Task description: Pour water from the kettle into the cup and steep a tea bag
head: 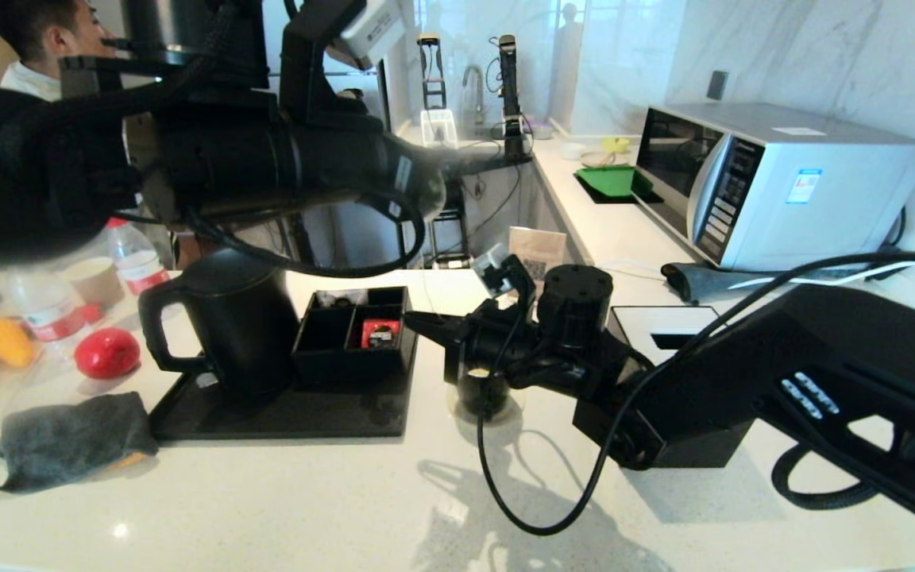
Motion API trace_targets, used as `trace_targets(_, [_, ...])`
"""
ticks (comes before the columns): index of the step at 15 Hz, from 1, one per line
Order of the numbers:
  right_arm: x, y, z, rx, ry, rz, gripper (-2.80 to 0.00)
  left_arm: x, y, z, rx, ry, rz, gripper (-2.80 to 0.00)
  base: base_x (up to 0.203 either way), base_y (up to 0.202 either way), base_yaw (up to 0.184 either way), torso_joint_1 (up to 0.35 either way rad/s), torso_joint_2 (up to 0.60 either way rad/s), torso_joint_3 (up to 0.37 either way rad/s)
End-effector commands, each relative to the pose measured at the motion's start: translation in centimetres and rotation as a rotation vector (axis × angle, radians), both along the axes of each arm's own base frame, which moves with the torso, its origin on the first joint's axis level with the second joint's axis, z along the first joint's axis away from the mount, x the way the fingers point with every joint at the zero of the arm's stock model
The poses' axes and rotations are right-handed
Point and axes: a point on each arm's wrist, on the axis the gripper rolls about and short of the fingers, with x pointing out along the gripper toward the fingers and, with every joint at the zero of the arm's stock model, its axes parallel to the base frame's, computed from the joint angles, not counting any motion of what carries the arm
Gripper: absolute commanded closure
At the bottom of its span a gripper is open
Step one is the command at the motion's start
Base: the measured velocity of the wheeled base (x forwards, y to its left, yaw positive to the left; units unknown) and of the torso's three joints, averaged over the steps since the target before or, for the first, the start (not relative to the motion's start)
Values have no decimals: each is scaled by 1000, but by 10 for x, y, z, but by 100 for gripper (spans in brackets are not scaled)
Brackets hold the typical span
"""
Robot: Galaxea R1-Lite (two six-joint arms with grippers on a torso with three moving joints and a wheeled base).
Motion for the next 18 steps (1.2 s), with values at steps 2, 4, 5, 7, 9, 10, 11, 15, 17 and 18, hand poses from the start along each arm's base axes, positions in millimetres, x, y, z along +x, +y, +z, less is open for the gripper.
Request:
trace_targets(2, [4,-6,5,11,-14,-15,0,-1,0,-5,11,14,-3,0,0,0,0,0,0,0])
trace_targets(4, [9,-11,8,16,-22,-31,0,-5,1,-10,21,27,-7,0,0,0,0,0,0,0])
trace_targets(5, [10,-14,11,20,-28,-39,0,-8,0,-12,25,34,-13,0,0,0,0,0,0,0])
trace_targets(7, [12,-18,14,25,-35,-49,0,-11,1,-19,39,52,-18,0,0,0,0,0,0,0])
trace_targets(9, [13,-20,20,34,-47,-55,0,-11,2,-24,48,68,-16,0,0,0,0,0,0,0])
trace_targets(10, [14,-20,25,43,-58,-56,0,-11,2,-26,52,74,-16,0,0,0,0,0,0,0])
trace_targets(11, [15,-19,30,52,-70,-57,0,-11,1,-28,56,80,-16,0,0,0,0,0,0,0])
trace_targets(15, [17,-21,43,73,-94,-64,0,-9,1,-36,67,104,-13,0,0,0,0,0,0,0])
trace_targets(17, [16,-22,46,79,-102,-65,0,-9,1,-38,51,121,-9,0,0,0,0,0,0,0])
trace_targets(18, [16,-22,49,84,-108,-65,0,-9,1,-38,44,130,-5,0,0,0,0,0,0,0])
